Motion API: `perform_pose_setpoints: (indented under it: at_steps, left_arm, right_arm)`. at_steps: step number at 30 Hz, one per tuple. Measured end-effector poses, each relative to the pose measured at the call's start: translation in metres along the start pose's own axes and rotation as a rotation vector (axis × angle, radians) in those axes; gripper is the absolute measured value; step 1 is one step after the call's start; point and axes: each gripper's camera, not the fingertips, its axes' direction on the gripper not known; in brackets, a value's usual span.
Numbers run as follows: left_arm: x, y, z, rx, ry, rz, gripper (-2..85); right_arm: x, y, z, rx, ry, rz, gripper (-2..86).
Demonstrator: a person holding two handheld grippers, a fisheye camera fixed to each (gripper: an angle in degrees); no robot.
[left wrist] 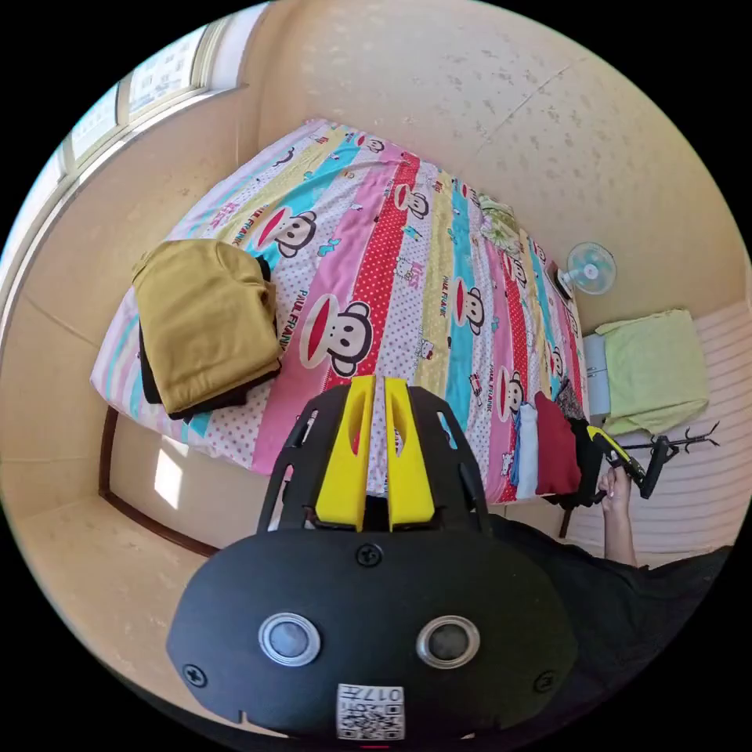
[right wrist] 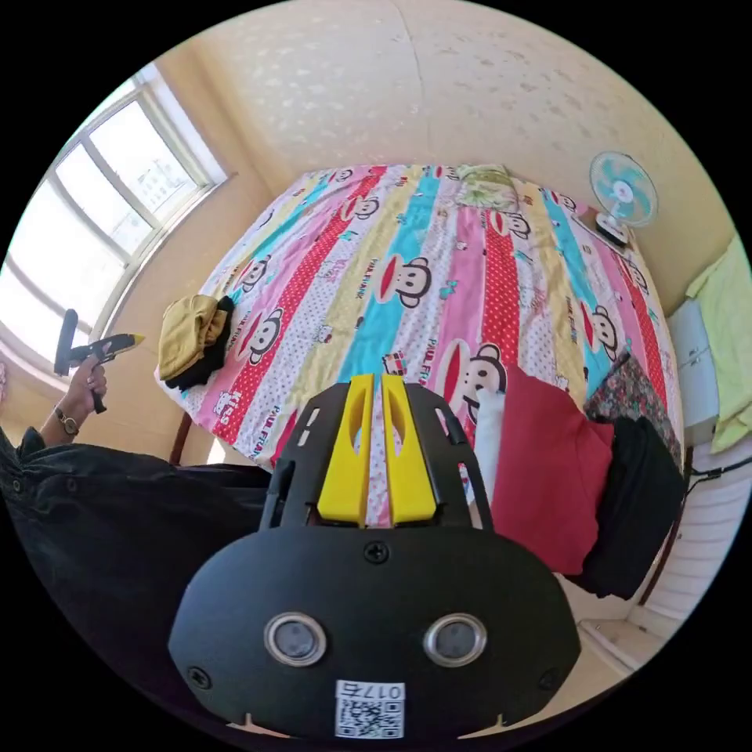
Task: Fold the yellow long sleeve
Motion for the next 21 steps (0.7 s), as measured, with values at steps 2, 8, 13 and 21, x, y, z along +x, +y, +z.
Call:
perform_pose_setpoints:
  at_steps: [2, 8, 13, 21]
  left_arm:
    - [-0.049, -0.008, -0.016, 0.074, -0.076, -0.025, 4.8]
    - [-0.161, -0.092, -0.002, 0.042, -0.005, -0.089, 9.0]
    - [-0.204, -0.178, 0.035, -0.019, -0.041, -0.042, 11.4]
    - [-0.244, -0.208, 0.163, -0.203, -0.027, -0.022, 4.2]
  right_arm:
    - [-0.079, -0.054, 0.0, 0.023, 0.017, -0.158, 4.6]
    - [-0.21, -0.121, 0.009, 0.058, -0.086, -0.22, 5.4]
    - [-0.256, -0.129, 0.019, -0.005, -0.068, -0.152, 5.9]
    - [-0.274, -0.129, 0.044, -0.201, -0.008, -0.005, 6.3]
